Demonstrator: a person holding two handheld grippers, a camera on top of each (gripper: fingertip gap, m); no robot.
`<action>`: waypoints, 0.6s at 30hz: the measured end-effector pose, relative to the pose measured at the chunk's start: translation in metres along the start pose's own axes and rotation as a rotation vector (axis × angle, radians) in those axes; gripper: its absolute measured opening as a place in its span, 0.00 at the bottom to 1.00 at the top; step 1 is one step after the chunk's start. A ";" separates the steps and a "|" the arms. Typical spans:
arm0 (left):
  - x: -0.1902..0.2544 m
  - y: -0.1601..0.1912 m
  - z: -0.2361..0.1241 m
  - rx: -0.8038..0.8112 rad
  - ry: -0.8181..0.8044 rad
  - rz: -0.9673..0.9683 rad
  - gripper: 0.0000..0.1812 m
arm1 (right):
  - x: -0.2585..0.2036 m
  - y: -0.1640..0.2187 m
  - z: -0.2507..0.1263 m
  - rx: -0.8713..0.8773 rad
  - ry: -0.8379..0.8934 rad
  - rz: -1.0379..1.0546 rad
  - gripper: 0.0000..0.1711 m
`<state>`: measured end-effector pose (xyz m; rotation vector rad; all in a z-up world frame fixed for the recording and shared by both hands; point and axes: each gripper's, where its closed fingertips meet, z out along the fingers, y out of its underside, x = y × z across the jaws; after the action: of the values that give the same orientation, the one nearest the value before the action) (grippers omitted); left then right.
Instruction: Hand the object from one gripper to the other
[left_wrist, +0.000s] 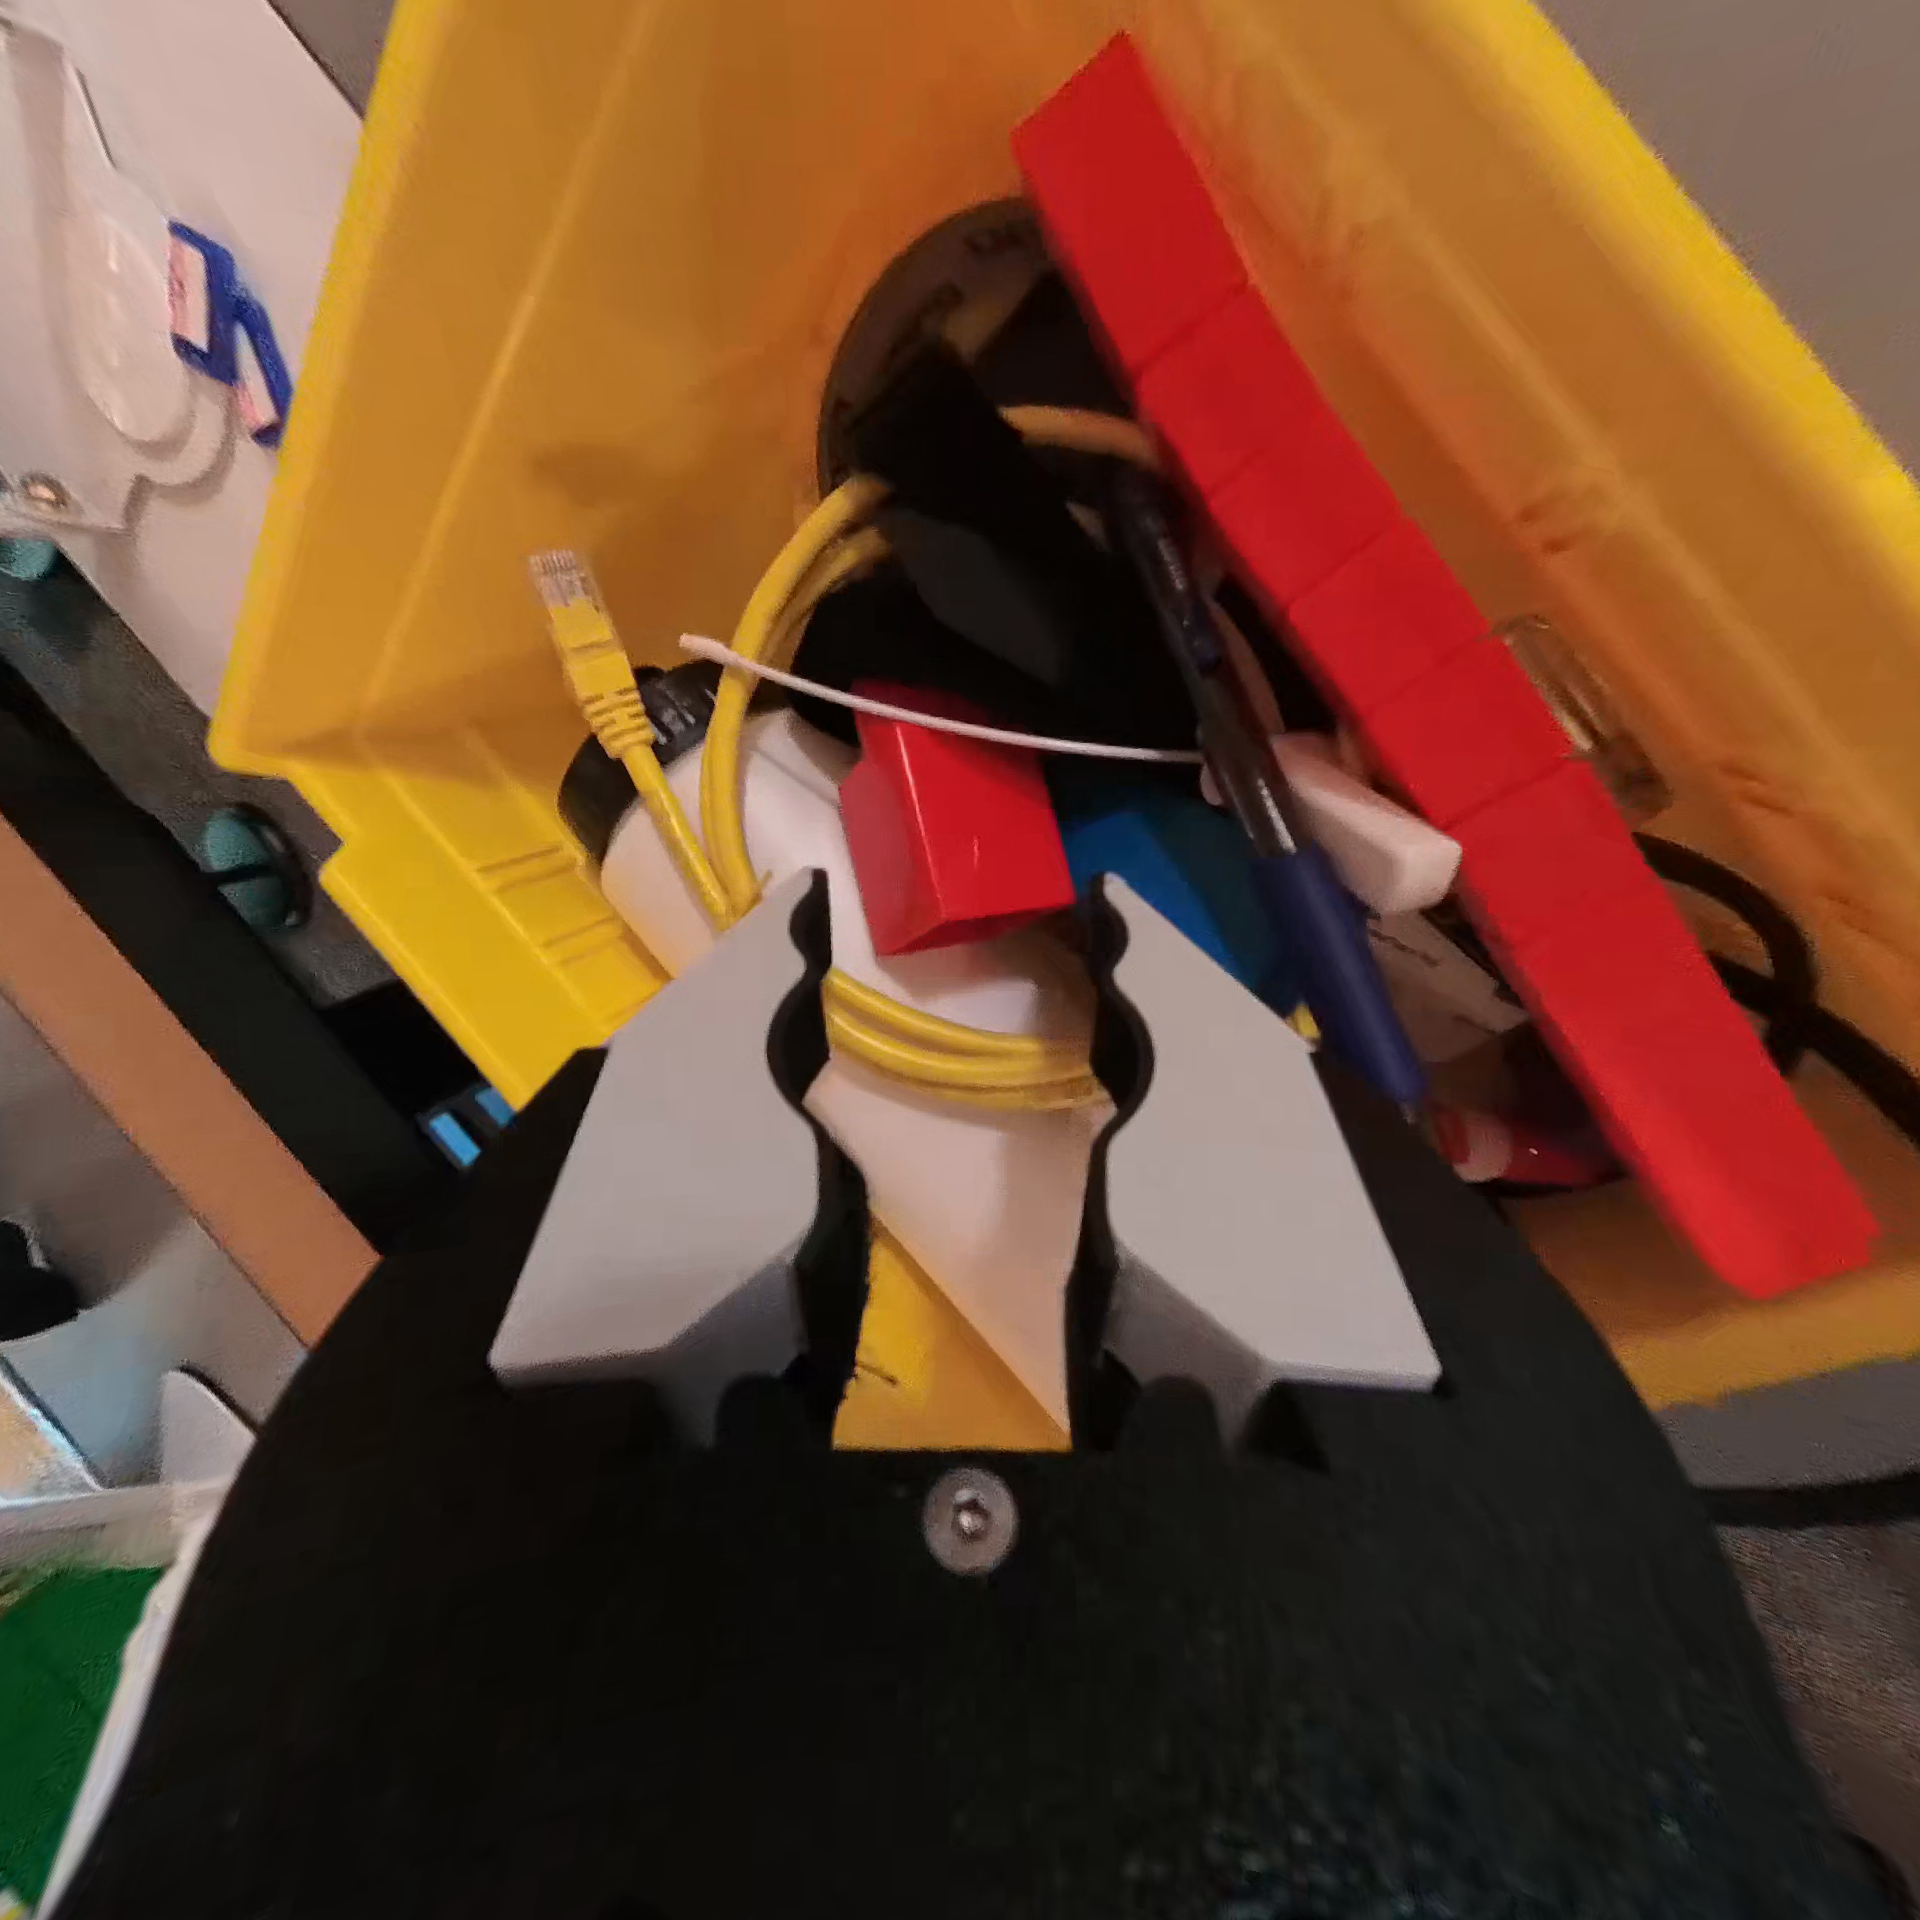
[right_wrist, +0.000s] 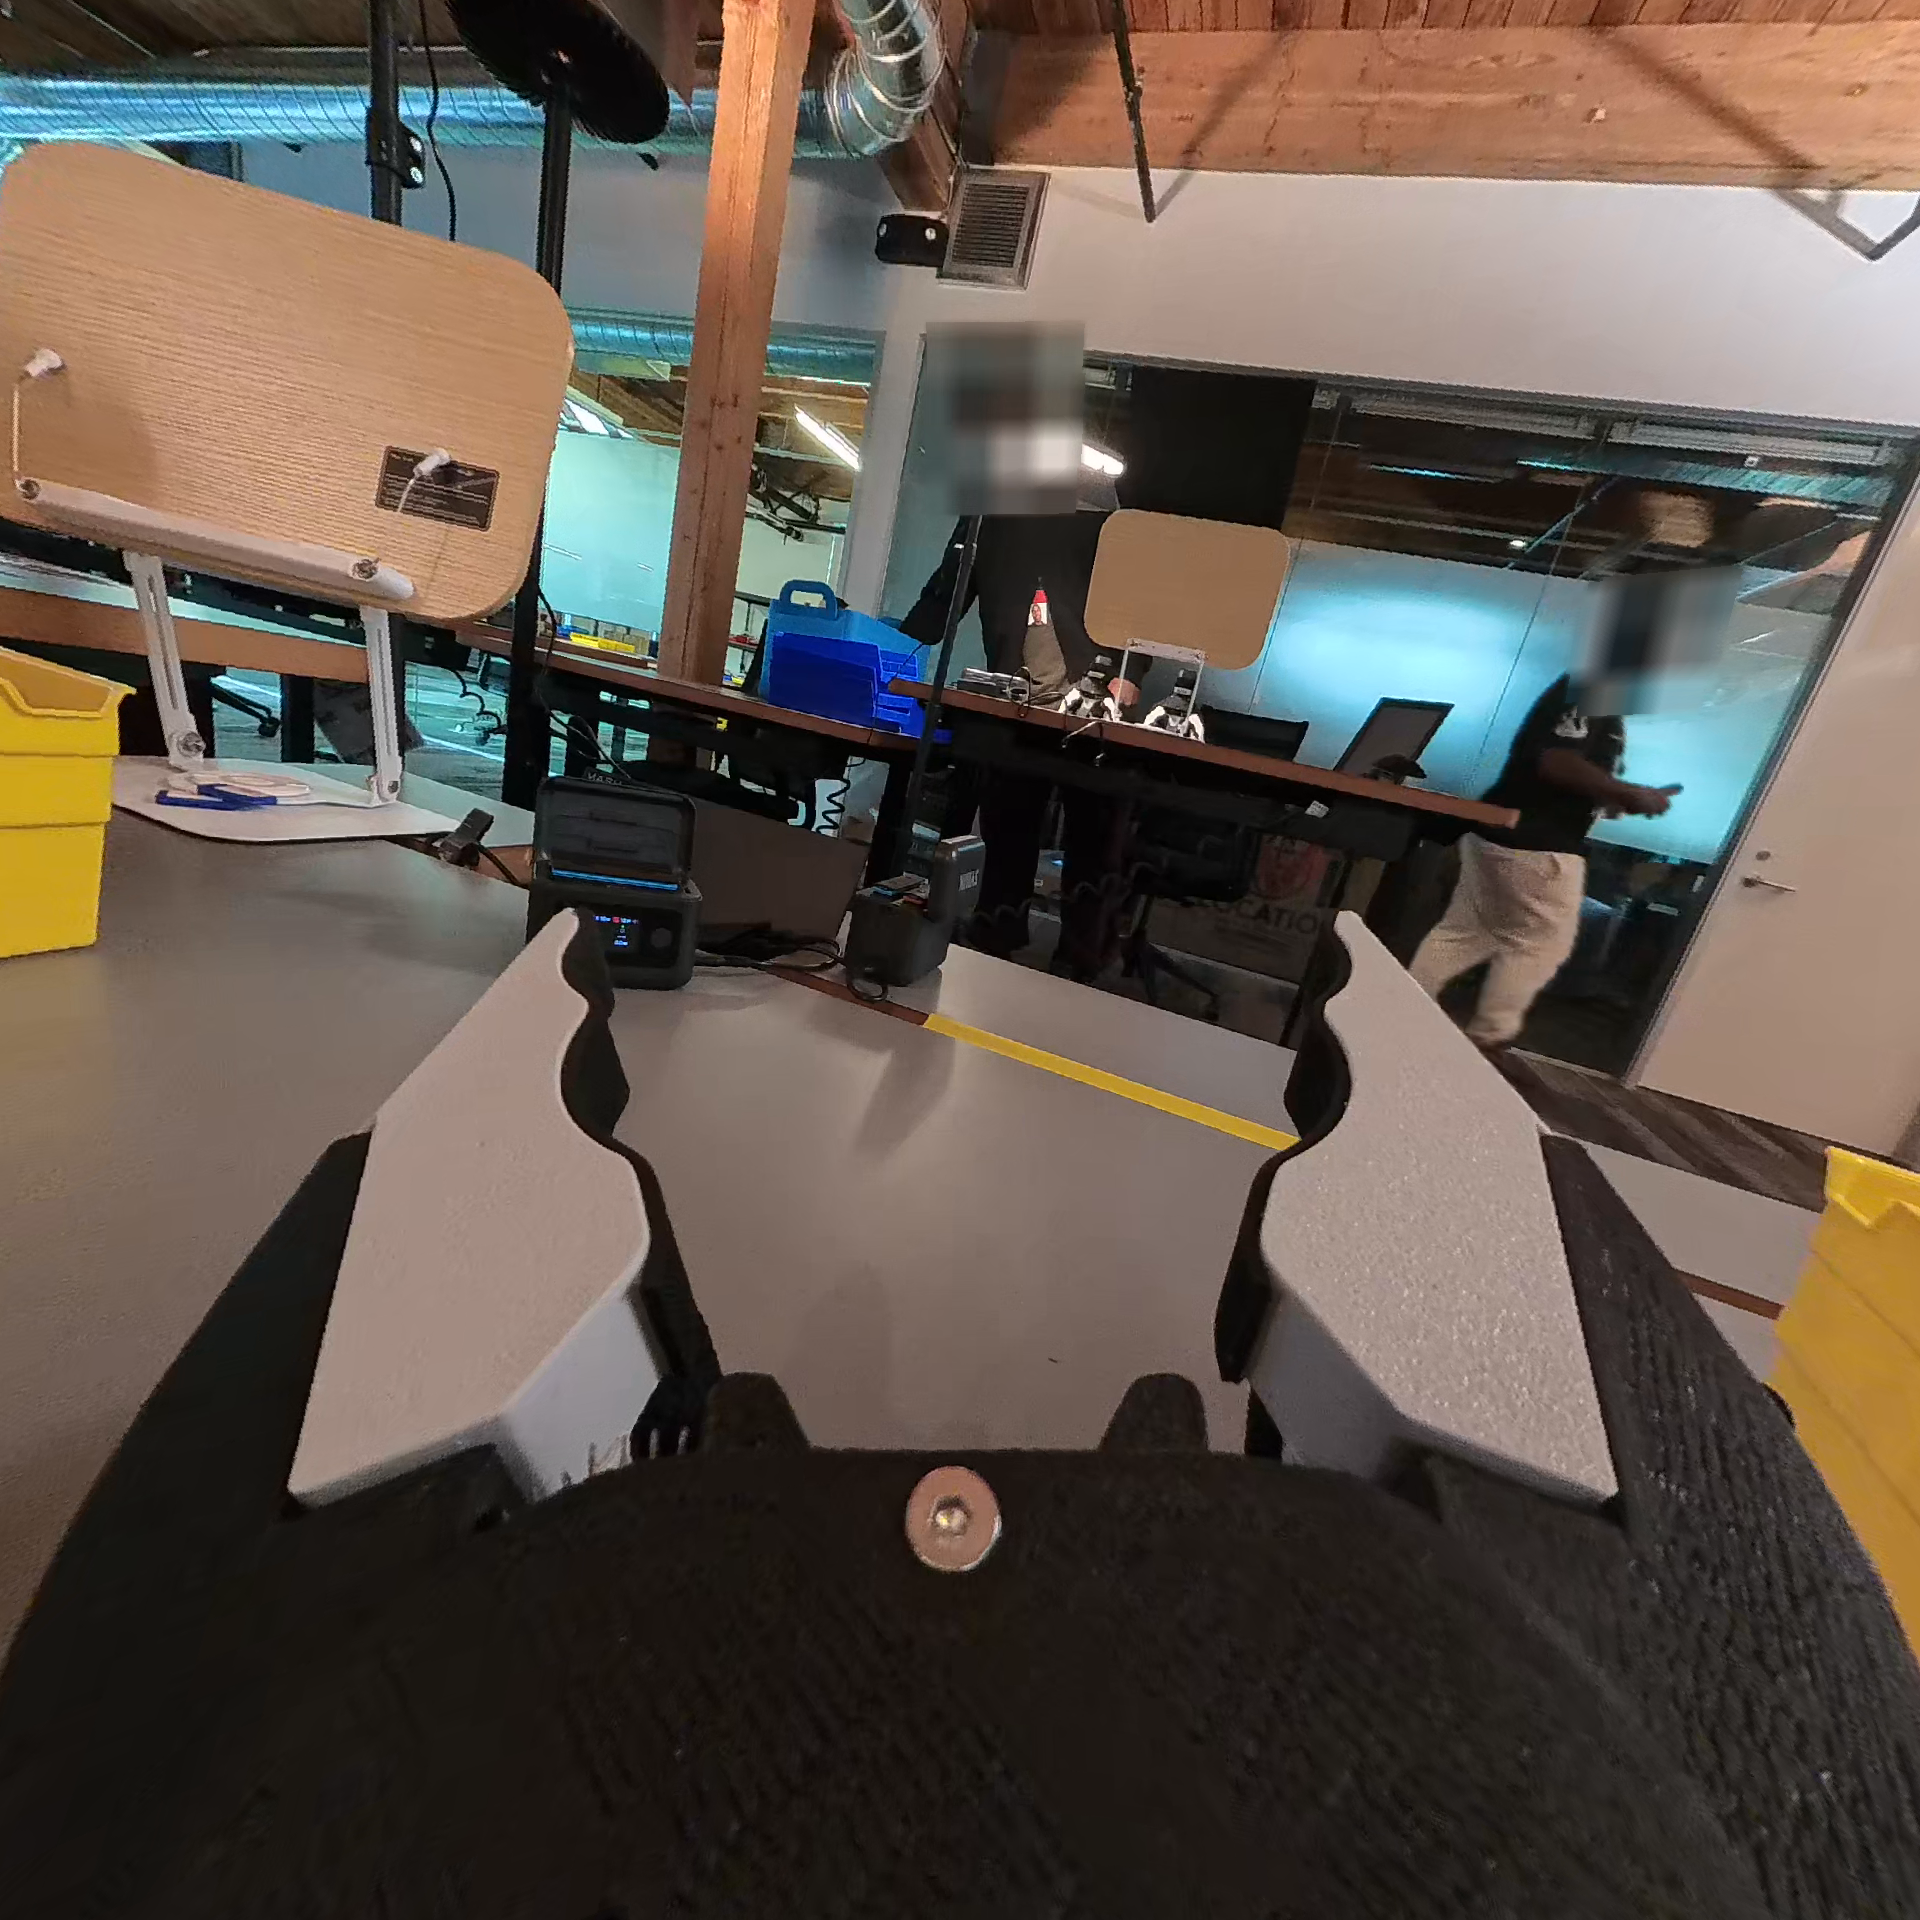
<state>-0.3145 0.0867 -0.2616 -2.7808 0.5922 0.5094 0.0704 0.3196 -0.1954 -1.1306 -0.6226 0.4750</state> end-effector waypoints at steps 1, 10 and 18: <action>-0.001 -0.002 0.003 0.002 -0.010 0.012 0.26 | 0.000 0.000 0.000 0.000 -0.001 0.001 0.76; -0.006 -0.010 0.020 -0.058 -0.120 0.047 0.22 | -0.002 -0.001 0.000 0.005 -0.012 0.006 0.76; -0.027 -0.003 -0.054 0.030 -0.348 -0.127 0.19 | -0.003 -0.001 0.000 0.007 -0.019 0.005 0.75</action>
<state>-0.3210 0.0820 -0.2015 -2.5913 0.3397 0.9188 0.0681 0.3176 -0.1951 -1.1226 -0.6347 0.4920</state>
